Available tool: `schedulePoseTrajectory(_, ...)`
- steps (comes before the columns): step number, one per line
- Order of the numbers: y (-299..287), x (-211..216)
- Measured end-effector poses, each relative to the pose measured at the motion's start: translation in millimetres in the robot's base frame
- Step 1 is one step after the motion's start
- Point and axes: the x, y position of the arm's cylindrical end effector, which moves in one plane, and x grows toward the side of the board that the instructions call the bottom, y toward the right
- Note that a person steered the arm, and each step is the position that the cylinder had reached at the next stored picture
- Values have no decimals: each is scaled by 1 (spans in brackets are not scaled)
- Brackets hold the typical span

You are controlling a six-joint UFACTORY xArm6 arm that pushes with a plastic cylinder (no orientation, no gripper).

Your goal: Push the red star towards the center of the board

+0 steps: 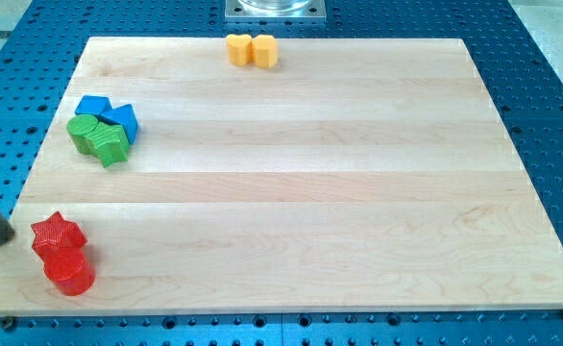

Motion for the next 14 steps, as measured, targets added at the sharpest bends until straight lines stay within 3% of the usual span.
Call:
schedulePoseTrajectory(1, 17, 29)
schedulePoseTrajectory(3, 63, 25)
schedulePoseTrajectory(6, 240, -76)
schedulePoseTrajectory(7, 264, -89)
schedulePoseTrajectory(11, 269, -44)
schedulePoseTrajectory(14, 326, -43)
